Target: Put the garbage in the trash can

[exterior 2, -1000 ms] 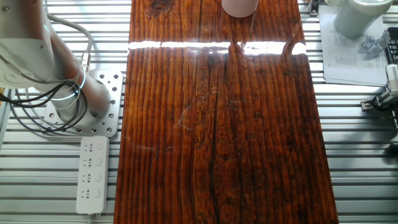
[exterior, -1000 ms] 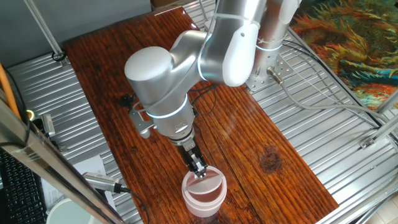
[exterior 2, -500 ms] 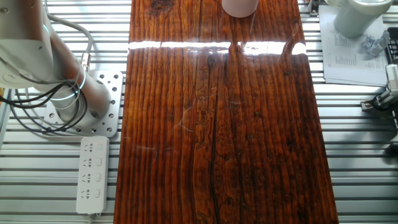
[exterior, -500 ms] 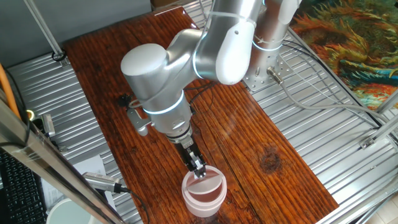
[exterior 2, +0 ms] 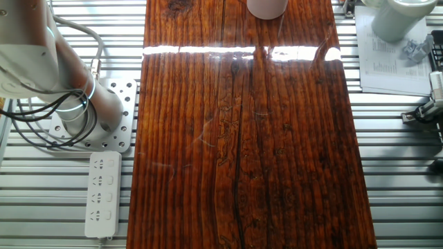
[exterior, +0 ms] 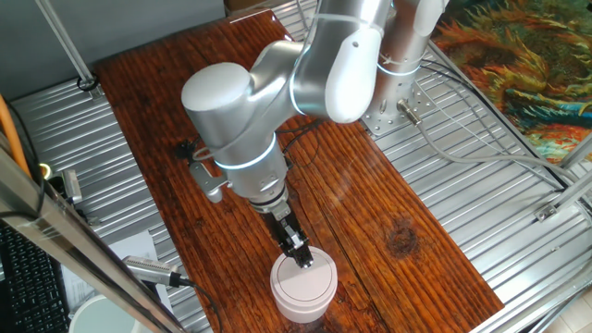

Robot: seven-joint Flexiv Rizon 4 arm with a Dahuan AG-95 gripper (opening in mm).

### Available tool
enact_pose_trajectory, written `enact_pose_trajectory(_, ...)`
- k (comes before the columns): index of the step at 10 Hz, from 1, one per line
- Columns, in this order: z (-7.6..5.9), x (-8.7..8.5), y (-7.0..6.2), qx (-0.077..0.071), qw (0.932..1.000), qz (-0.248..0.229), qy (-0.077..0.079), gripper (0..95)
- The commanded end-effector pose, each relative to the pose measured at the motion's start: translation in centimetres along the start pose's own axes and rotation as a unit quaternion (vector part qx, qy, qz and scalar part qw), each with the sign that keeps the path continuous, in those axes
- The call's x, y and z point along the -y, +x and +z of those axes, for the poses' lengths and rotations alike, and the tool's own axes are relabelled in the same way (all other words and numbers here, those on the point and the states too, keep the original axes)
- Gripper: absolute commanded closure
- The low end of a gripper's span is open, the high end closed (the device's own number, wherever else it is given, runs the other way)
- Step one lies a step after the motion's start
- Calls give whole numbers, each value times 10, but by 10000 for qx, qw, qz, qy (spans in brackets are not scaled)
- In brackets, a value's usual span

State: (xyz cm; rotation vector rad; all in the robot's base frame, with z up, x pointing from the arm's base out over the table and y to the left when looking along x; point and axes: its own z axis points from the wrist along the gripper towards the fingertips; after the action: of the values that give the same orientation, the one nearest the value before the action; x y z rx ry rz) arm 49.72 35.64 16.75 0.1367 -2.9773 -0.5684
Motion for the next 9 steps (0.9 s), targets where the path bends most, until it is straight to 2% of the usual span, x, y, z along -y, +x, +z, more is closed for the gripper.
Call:
enact_pose_trajectory(1, -4, -3, 3, -5, 10000, 14, 34, 380)
enact_pose_trajectory(2, -4, -3, 4, -6, 10000, 16, 57, 380)
enact_pose_trajectory(3, -6, -2, 4, -16, 9999, 21, 136, 570)
enact_pose_trajectory(4, -10, 2, 3, -31, 9997, 7, 249, 570)
enact_pose_trajectory(6, -23, 16, 2, -54, 9988, -159, 453, 950)
enact_pose_trajectory(7, -33, 29, 2, -67, 9983, -214, 533, 950)
enact_pose_trajectory(9, -50, 60, 2, -101, 9957, -166, 910, 950)
